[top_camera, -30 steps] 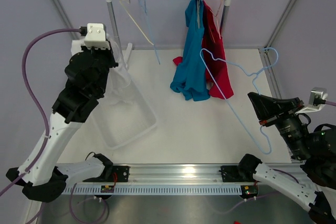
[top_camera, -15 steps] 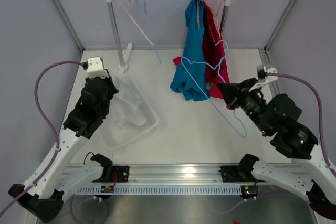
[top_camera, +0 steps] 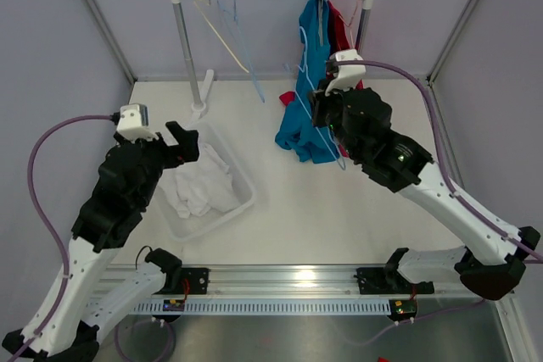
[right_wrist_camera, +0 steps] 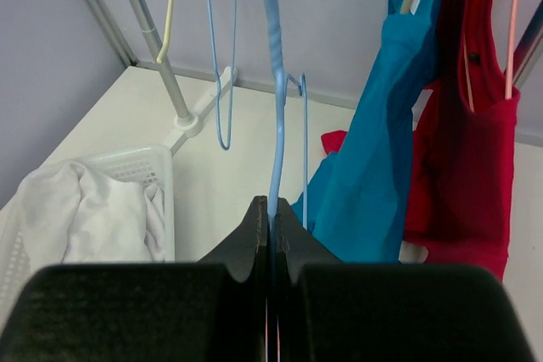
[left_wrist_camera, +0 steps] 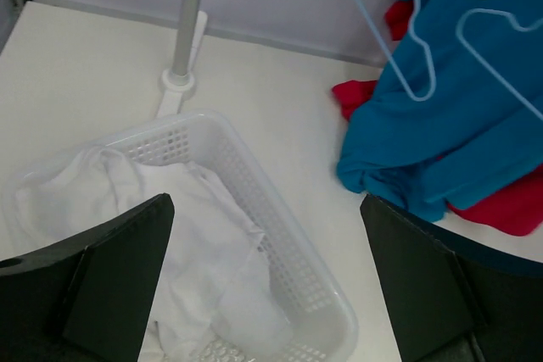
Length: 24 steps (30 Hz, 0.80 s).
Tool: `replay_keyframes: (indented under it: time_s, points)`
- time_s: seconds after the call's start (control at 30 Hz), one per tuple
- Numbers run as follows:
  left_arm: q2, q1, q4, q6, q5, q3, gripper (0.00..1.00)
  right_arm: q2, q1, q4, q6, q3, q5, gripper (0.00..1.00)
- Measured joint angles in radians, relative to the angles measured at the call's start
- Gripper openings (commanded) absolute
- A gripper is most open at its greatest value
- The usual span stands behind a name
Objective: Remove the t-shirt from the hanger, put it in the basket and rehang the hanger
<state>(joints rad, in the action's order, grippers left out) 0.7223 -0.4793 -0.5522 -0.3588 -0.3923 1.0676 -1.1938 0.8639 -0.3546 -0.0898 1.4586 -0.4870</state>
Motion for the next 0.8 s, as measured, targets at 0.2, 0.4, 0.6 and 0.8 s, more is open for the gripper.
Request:
replay_keyframes:
  time_s: [0.2, 0.4, 0.6, 0.8]
  points:
    - [-0.164, 0.000, -0.003, -0.026, 0.129, -0.036, 0.99, -0.200, -0.047, 0.058, 0.035, 0.134, 0.031, 0.00]
    - [-0.291, 0.001, -0.008, -0.027, 0.278, -0.174, 0.99, -0.426, -0.146, 0.111, 0.045, 0.334, 0.063, 0.00]
    - [-0.410, 0.001, -0.047, -0.024, 0.287, -0.237, 0.99, -0.602, -0.163, 0.149, 0.058, 0.493, 0.064, 0.00]
    - [-0.432, 0.001, -0.034, -0.019, 0.253, -0.244, 0.99, -0.752, -0.174, 0.149, 0.061, 0.665, 0.074, 0.00]
